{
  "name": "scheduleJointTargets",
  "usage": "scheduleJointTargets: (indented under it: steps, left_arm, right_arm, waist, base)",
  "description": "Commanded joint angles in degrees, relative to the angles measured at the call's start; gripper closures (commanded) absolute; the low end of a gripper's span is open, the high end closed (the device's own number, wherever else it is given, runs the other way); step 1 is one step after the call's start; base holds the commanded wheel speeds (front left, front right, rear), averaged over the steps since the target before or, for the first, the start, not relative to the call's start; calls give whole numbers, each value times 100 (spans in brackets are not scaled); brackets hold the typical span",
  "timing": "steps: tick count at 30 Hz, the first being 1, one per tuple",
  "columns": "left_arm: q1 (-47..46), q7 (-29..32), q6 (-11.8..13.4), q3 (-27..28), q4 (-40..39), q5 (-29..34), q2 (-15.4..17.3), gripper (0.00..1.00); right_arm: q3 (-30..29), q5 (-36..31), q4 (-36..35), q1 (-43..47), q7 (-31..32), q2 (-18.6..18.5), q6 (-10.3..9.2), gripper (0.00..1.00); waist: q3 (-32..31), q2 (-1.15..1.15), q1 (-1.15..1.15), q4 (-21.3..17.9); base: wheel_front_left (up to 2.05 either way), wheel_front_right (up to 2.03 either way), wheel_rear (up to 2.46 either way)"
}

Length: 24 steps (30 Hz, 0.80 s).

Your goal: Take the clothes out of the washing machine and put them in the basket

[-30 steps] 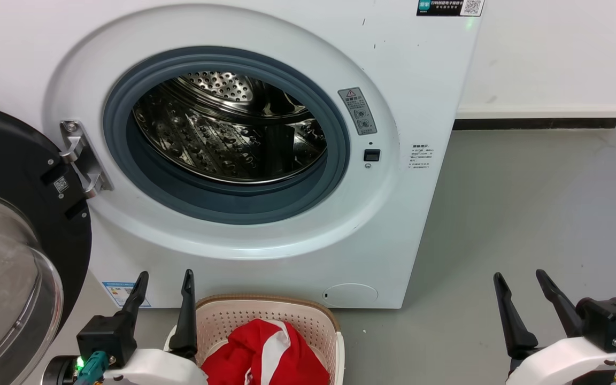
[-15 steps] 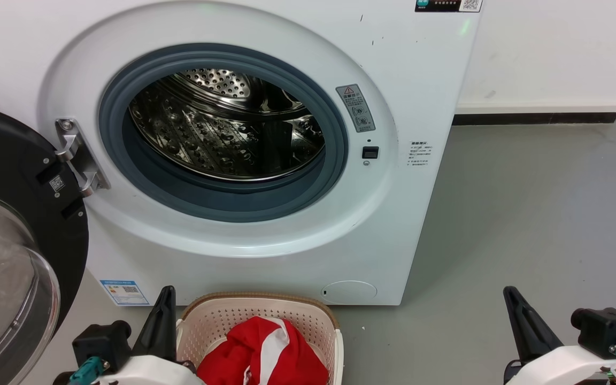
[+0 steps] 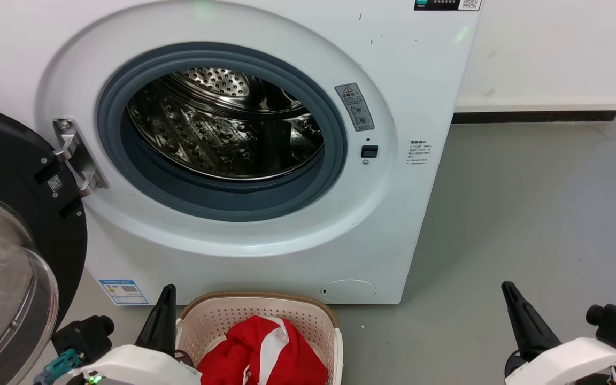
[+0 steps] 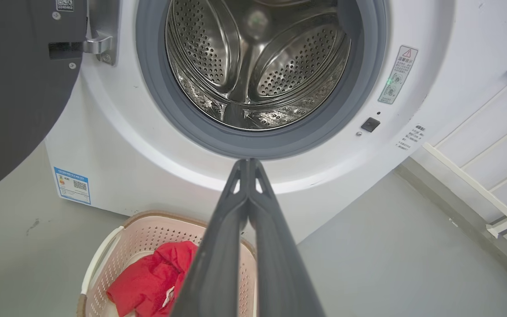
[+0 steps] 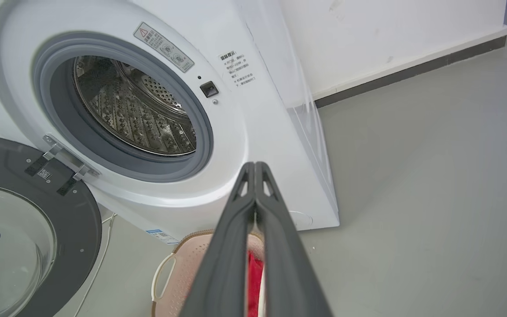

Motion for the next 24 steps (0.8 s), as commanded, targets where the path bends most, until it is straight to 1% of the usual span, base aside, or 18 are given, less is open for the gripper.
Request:
scheduleJointTargets:
  steps: [1,14,15,24]
  left_arm:
    - [-180,1,-37,41,-4,-249,23,100]
    - [-378,56,-188,154,315,-1381,-12,100]
    - [-378,56,-188,154,315,-1381,-12,100]
    - [-493,97,-274,235,476,-2065,-44,100]
  right_arm:
    - [-6,269,-21,-208,-39,-53,-1,100]
    - [-40,1452,276,-419,-94,-93,-1,100]
    - [-40,1452,276,-419,-94,-93,-1,100]
    - [-71,2169,457,-543,-119,-109,-1,100]
  waist:
    - [2,0,0,-1]
    - [20,0,0,-10]
    - [20,0,0,-10]
    - [33,0,0,-17]
  base:
    - [0,0,0]
    - [0,0,0]
    - [0,0,0]
    - [0,0,0]
